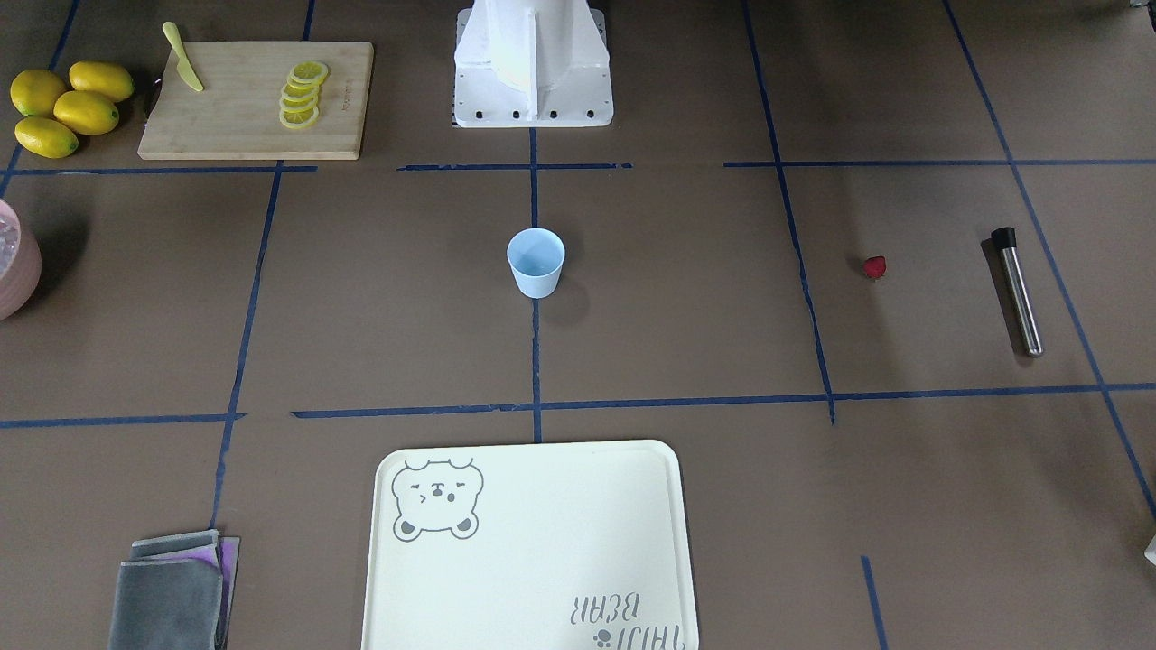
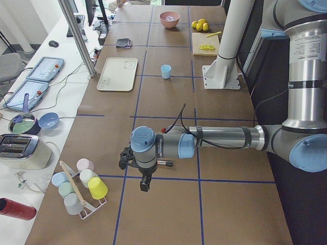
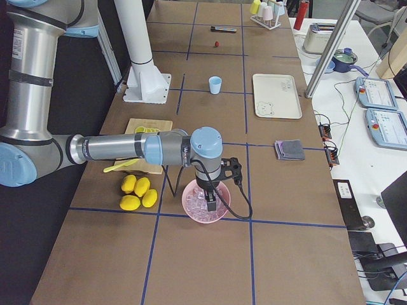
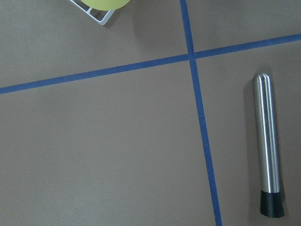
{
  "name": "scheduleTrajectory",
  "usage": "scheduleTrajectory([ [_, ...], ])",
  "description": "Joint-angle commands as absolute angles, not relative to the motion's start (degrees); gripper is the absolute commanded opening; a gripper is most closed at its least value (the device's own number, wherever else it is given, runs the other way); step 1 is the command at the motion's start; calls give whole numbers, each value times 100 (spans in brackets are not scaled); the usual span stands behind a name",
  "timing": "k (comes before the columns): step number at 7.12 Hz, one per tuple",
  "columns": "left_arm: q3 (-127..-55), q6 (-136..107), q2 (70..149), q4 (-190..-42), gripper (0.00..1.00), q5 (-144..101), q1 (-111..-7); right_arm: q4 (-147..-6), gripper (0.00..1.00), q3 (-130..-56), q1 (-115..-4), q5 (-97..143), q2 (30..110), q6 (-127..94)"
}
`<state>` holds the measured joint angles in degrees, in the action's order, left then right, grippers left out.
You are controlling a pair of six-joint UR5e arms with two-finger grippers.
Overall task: Mash ice and strawberries in cup
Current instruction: 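Lower the right gripper into the pink bowl and grasp an ice cube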
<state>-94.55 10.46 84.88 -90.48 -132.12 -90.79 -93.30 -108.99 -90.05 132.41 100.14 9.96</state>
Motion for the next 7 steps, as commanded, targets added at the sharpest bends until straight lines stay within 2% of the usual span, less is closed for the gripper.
scheduleTrajectory([
  [1, -9457, 1046, 8481, -9070, 100, -13210, -9079, -8705, 99, -10829, -8433, 13193, 9940, 994],
  [4, -9431, 1046, 8499, -9079, 100, -13210, -9079, -8245, 99, -10522, -8017, 13210, 9993, 976],
  [6, -9457, 1046, 8499, -9079, 100, -13219, -9079, -7703, 98, -9936, -7876, 13122, 9932, 932],
  [7, -9457, 1046, 8499, -9079, 100, -13219, -9079, -7447, 94, -9766, -7710, 13122, 9906, 827],
])
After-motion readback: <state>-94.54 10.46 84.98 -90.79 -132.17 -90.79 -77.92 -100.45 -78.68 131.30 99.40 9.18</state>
